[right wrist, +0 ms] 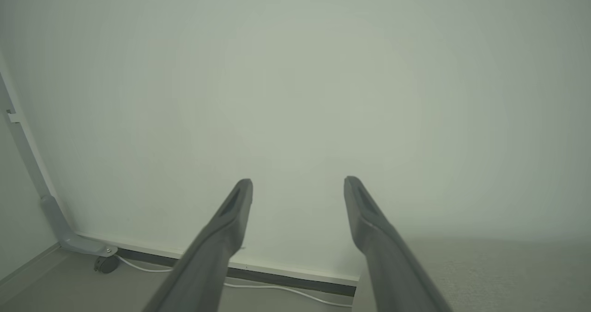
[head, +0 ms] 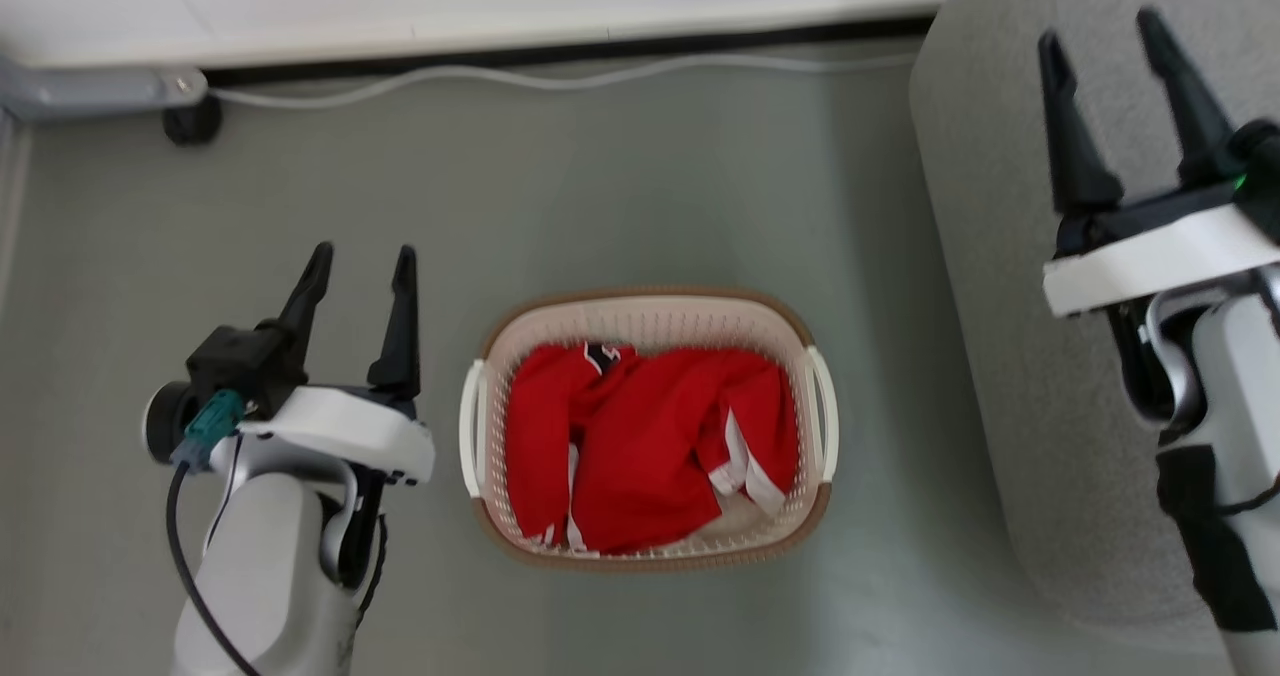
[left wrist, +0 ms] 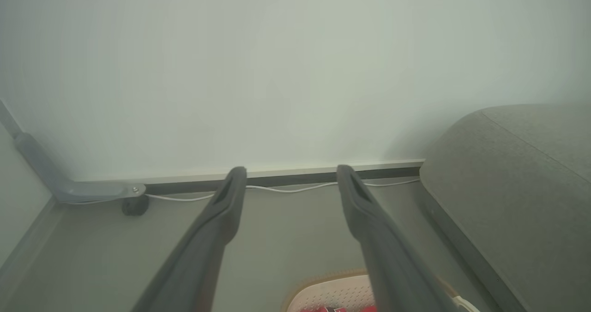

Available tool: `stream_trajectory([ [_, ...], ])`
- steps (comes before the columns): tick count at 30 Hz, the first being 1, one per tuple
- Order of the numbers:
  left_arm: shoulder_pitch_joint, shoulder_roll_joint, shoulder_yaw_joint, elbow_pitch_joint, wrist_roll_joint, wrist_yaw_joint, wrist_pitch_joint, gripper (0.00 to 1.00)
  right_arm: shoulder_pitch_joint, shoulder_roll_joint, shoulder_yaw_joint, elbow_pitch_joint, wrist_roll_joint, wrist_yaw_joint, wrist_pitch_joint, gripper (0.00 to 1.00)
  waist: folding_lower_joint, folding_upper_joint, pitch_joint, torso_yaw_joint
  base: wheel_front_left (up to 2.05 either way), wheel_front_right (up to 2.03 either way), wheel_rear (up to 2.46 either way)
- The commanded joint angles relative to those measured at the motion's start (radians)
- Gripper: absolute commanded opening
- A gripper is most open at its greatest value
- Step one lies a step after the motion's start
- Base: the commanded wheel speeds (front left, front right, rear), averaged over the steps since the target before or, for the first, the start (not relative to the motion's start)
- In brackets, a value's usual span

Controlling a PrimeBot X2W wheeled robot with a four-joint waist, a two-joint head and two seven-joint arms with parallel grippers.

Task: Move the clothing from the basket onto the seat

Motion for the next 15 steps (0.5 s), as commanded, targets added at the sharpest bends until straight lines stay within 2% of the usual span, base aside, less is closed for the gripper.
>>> stream_trajectory([
  [1, -0.042, 0.018, 0.011, -0.017, -0.020, 0.005, -0.009, 1.00, -0.027, -0.008, 0.015, -0.043, 0.001, 0.004, -0.013, 1.00, 0.0000, 0.0000, 0.112, -0.020, 0.00, 0.00, 0.00],
  [8, -0.124, 0.018, -0.103, 0.027, -0.189, 0.014, -0.009, 1.00, -0.130, -0.036, 0.034, -0.164, 0.006, 0.004, -0.013, 1.00, 0.0000, 0.0000, 0.305, -0.048, 0.00, 0.00, 0.00],
  [15, -0.227, 0.018, -0.290, 0.149, -0.304, -0.004, -0.009, 1.00, -0.212, -0.054, 0.062, -0.245, -0.001, 0.004, -0.013, 1.00, 0.0000, 0.0000, 0.458, -0.070, 0.00, 0.00, 0.00],
])
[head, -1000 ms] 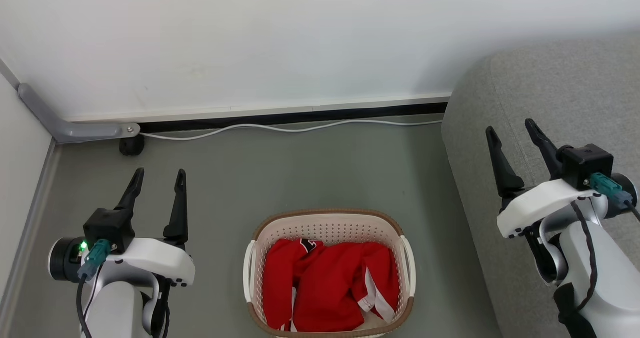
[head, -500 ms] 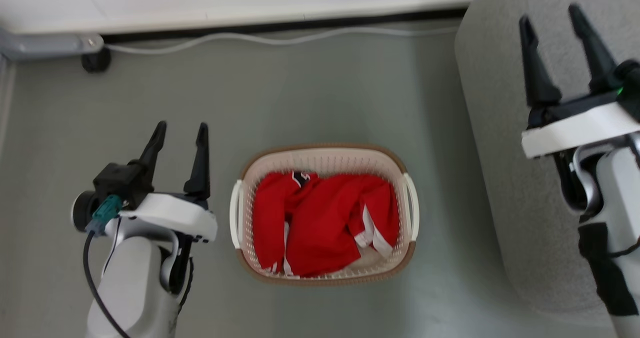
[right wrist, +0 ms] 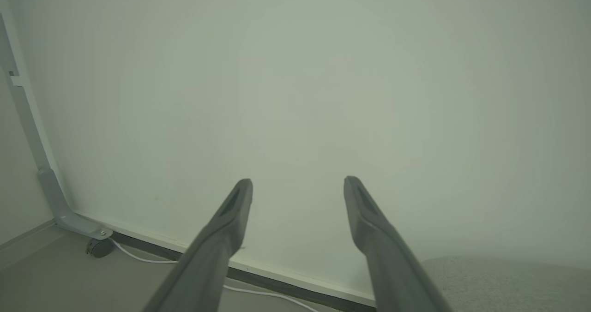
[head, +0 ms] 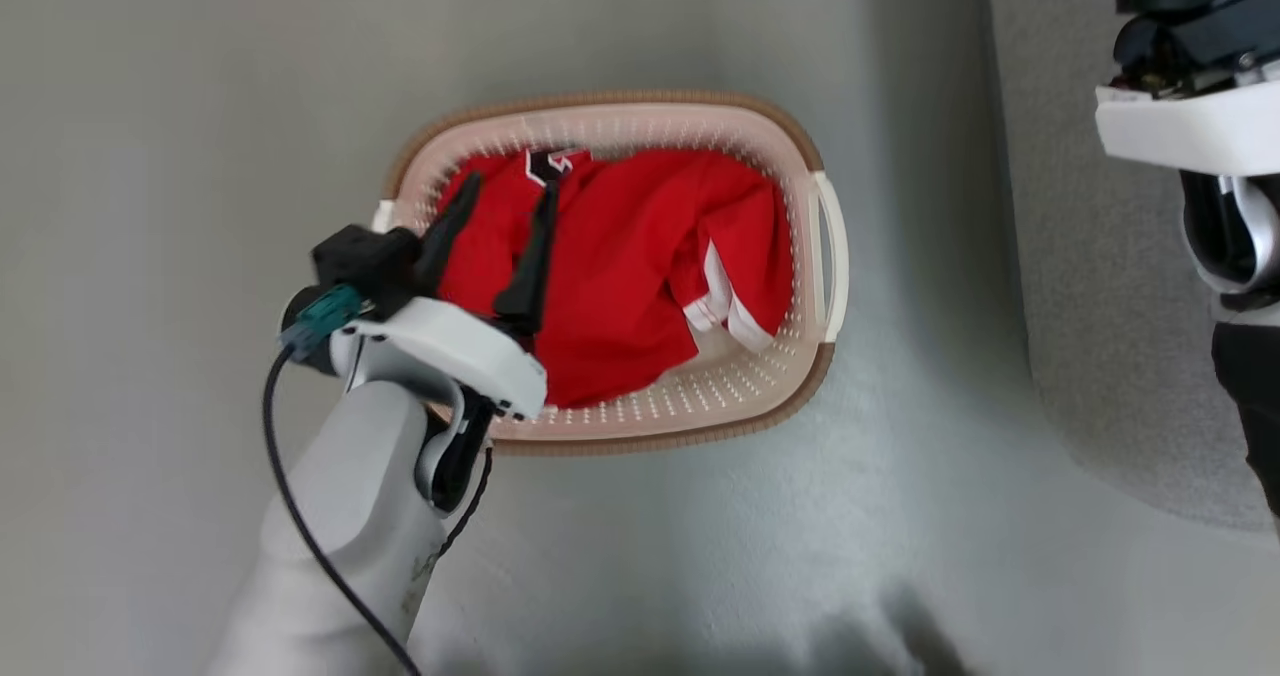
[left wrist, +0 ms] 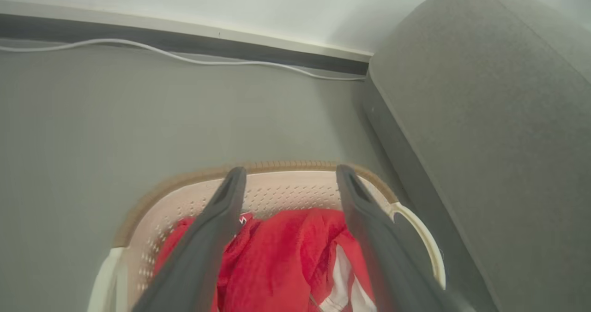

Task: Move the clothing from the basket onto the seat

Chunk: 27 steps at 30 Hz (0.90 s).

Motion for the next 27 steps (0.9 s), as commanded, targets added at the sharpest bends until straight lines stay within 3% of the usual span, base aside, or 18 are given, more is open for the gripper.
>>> stream_trajectory([
  [1, -0.025, 0.022, -0.001, 0.004, -0.018, -0.006, -0.006, 1.00, -0.004, -0.003, 0.010, -0.039, 0.000, 0.004, -0.007, 1.00, 0.0000, 0.0000, 0.096, -0.029, 0.00, 0.00, 0.00],
  [13, -0.266, 0.022, -0.220, 0.219, -0.024, -0.016, -0.006, 1.00, -0.070, 0.018, 0.031, -0.138, 0.006, 0.004, -0.007, 1.00, 0.0000, 0.0000, 0.281, -0.114, 0.00, 0.00, 0.00],
  [19, -0.362, 0.022, -0.267, 0.354, -0.023, -0.017, -0.006, 1.00, -0.061, 0.034, 0.021, -0.184, 0.007, 0.004, -0.007, 1.00, 0.0000, 0.0000, 0.328, -0.164, 0.00, 0.00, 0.00],
  [27, -0.439, 0.028, -0.279, 0.543, -0.025, -0.011, -0.006, 1.00, -0.033, 0.032, 0.014, -0.189, 0.002, 0.004, -0.007, 1.00, 0.0000, 0.0000, 0.335, -0.179, 0.00, 0.00, 0.00],
])
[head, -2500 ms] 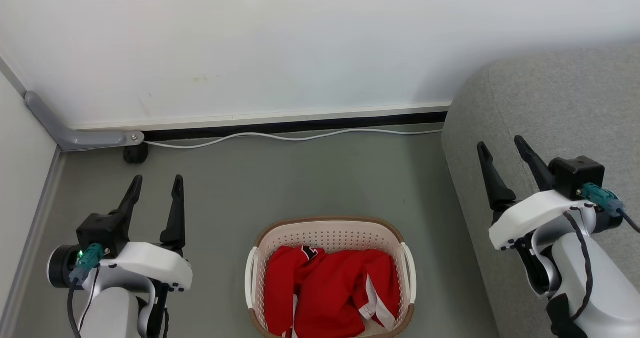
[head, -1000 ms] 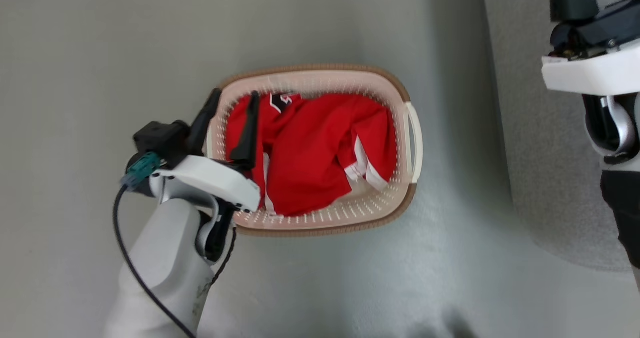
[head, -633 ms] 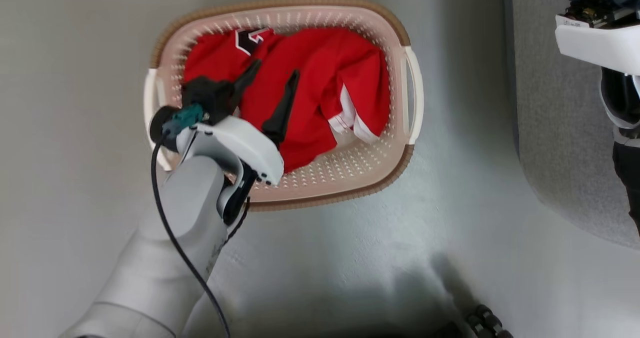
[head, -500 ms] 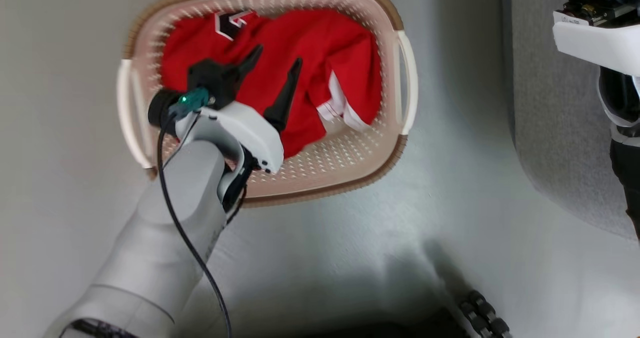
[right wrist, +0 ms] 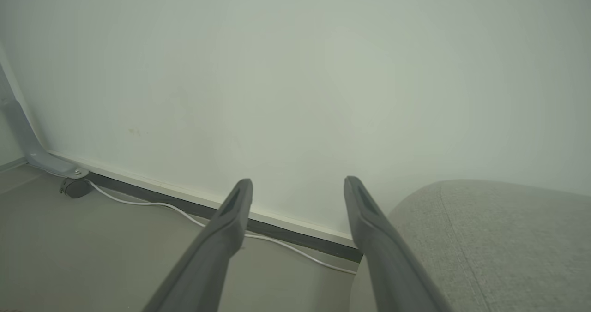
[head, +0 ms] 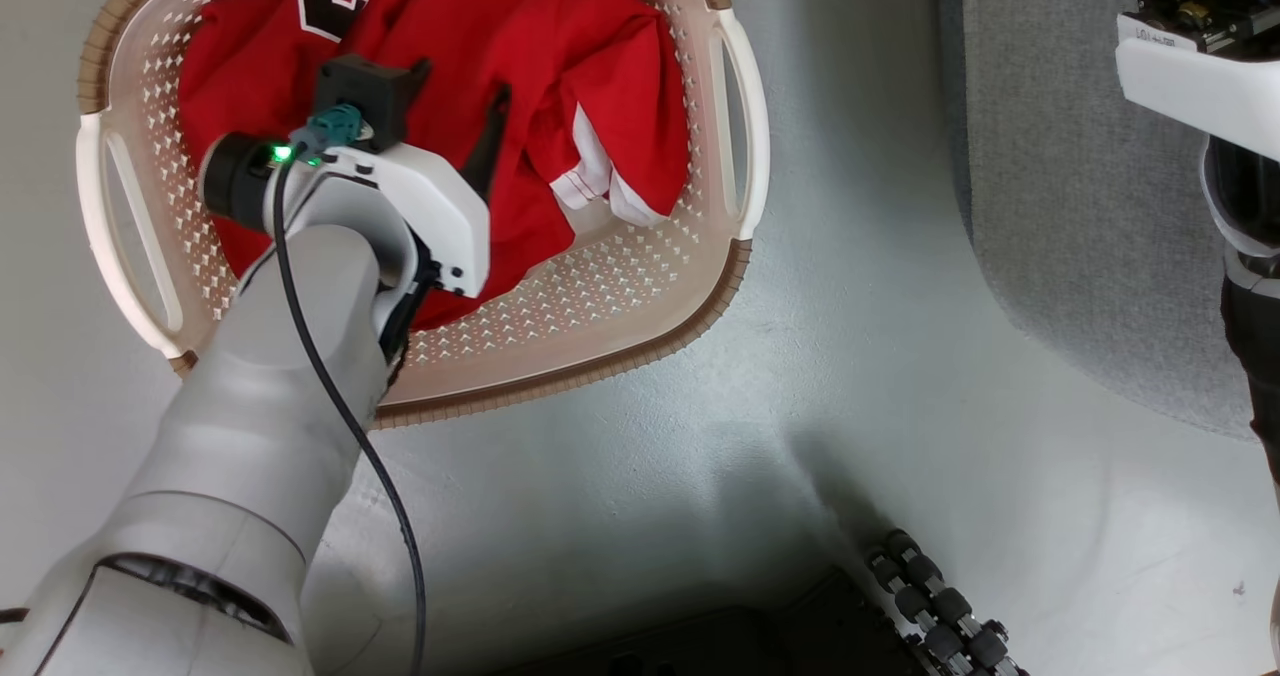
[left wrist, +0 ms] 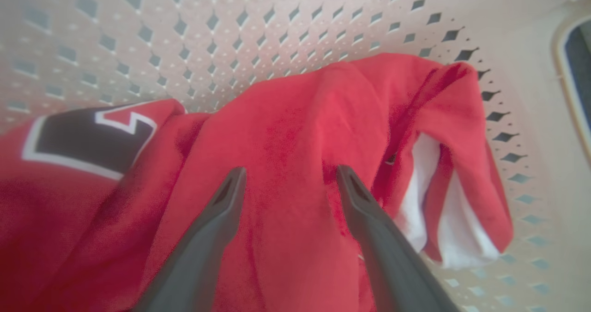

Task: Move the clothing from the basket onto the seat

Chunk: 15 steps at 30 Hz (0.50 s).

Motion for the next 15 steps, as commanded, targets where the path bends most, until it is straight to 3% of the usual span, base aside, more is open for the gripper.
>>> stream_trajectory([
  [1, 0.007, 0.010, 0.013, -0.001, 0.005, -0.002, -0.006, 1.00, 0.057, 0.004, 0.001, -0.030, 0.002, 0.004, -0.005, 1.00, 0.0000, 0.0000, 0.000, -0.001, 0.00, 0.00, 0.00],
  [8, -0.021, 0.008, -0.023, 0.089, 0.014, 0.000, 0.054, 1.00, 0.065, 0.013, 0.000, -0.025, 0.011, 0.004, -0.005, 1.00, 0.0000, 0.0000, -0.007, -0.009, 0.00, 0.00, 0.00],
  [9, -0.023, 0.007, -0.029, 0.092, 0.011, -0.002, 0.069, 0.63, 0.062, 0.012, 0.000, -0.025, 0.010, 0.004, -0.005, 1.00, 0.0000, 0.0000, -0.008, -0.010, 0.00, 0.00, 0.00],
  [10, -0.023, 0.007, -0.032, 0.094, 0.007, -0.003, 0.073, 0.15, 0.061, 0.012, -0.001, -0.024, 0.011, 0.004, -0.005, 1.00, 0.0000, 0.0000, -0.010, -0.010, 0.00, 0.00, 0.00],
  [11, -0.023, 0.007, -0.034, 0.096, 0.001, -0.005, 0.074, 0.00, 0.059, 0.013, -0.003, -0.023, 0.012, 0.004, -0.005, 1.00, 0.0000, 0.0000, -0.012, -0.010, 0.00, 0.00, 0.00],
  [15, -0.028, 0.005, -0.043, 0.091, -0.023, -0.007, 0.050, 0.00, 0.047, 0.016, -0.012, -0.021, 0.012, 0.004, -0.005, 1.00, 0.0000, 0.0000, -0.029, -0.003, 0.00, 0.00, 0.00],
])
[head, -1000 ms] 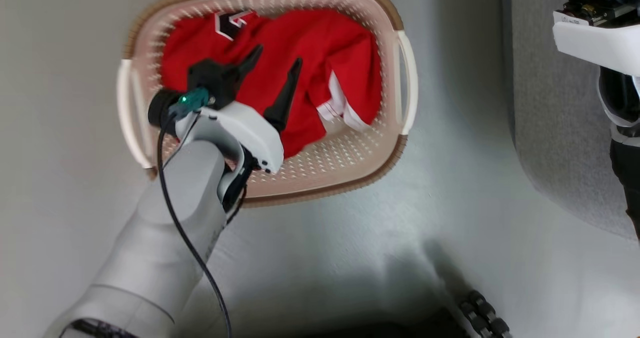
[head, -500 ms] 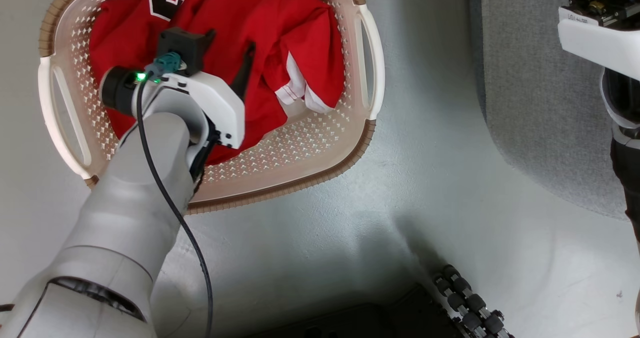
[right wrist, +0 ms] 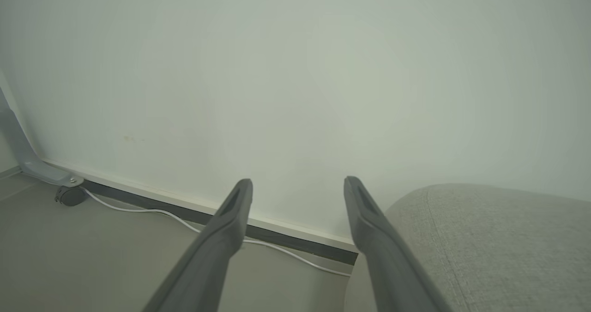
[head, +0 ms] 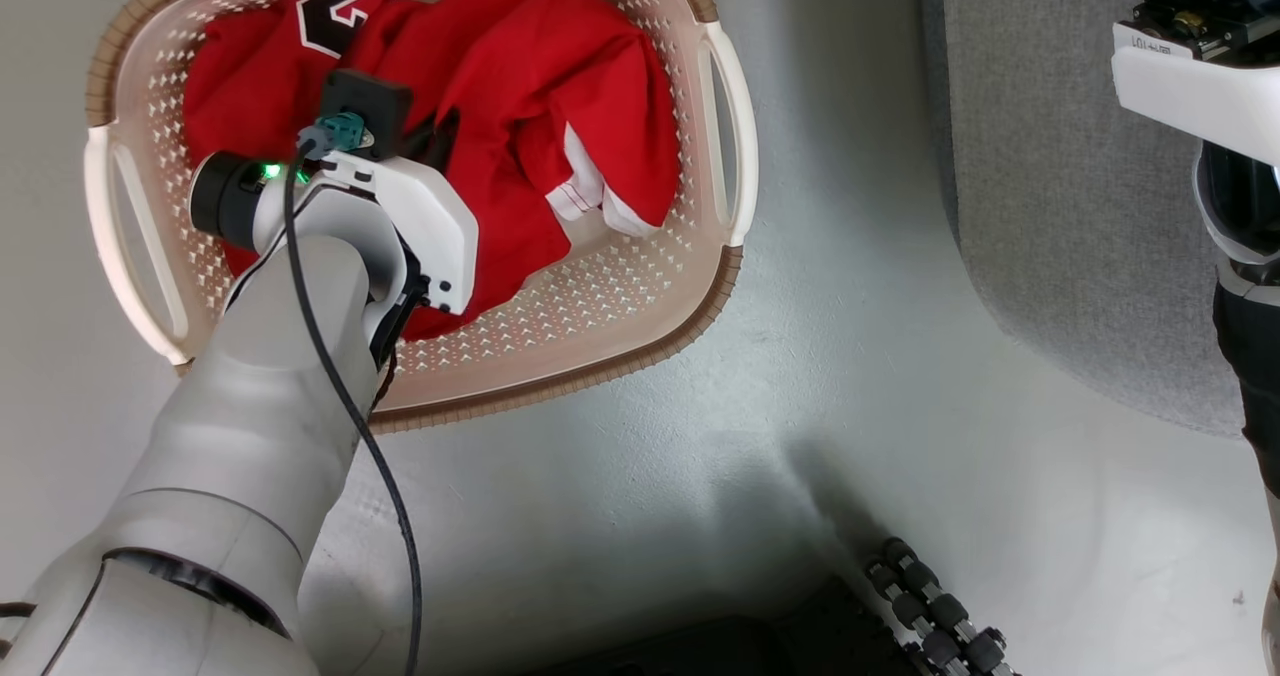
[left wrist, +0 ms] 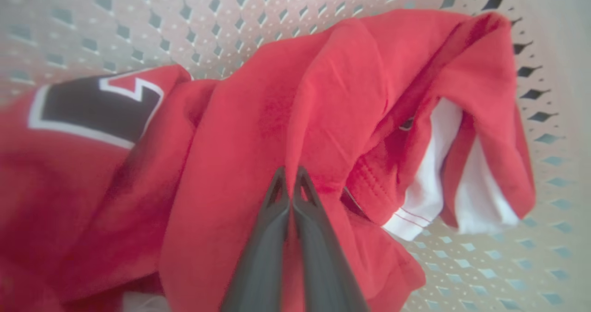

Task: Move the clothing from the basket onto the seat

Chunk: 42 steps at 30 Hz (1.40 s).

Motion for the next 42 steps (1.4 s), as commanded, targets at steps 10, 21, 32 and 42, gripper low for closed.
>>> stream_trajectory([
  [10, 0.108, 0.013, 0.074, -0.278, 0.005, 0.003, -0.069, 0.00, 0.065, -0.035, 0.014, 0.044, 0.003, 0.004, -0.005, 1.00, 0.0000, 0.0000, -0.172, 0.089, 0.00, 0.00, 0.00],
  [21, 0.350, 0.009, 0.220, -0.515, 0.110, -0.002, -0.070, 0.00, 0.186, -0.051, 0.023, 0.165, 0.023, 0.004, -0.005, 1.00, 0.0000, 0.0000, -0.432, 0.175, 0.00, 0.00, 0.00],
  [32, 0.500, 0.007, 0.323, -0.641, 0.147, -0.007, -0.070, 0.00, 0.334, -0.025, 0.035, 0.253, 0.036, 0.004, -0.005, 1.00, 0.0000, 0.0000, -0.647, 0.215, 0.00, 0.00, 0.00],
  [42, 0.559, 0.025, 0.332, -0.793, 0.149, -0.007, -0.070, 0.00, 0.476, 0.002, 0.055, 0.315, 0.042, 0.004, -0.005, 1.00, 0.0000, 0.0000, -0.808, 0.243, 0.00, 0.00, 0.00],
])
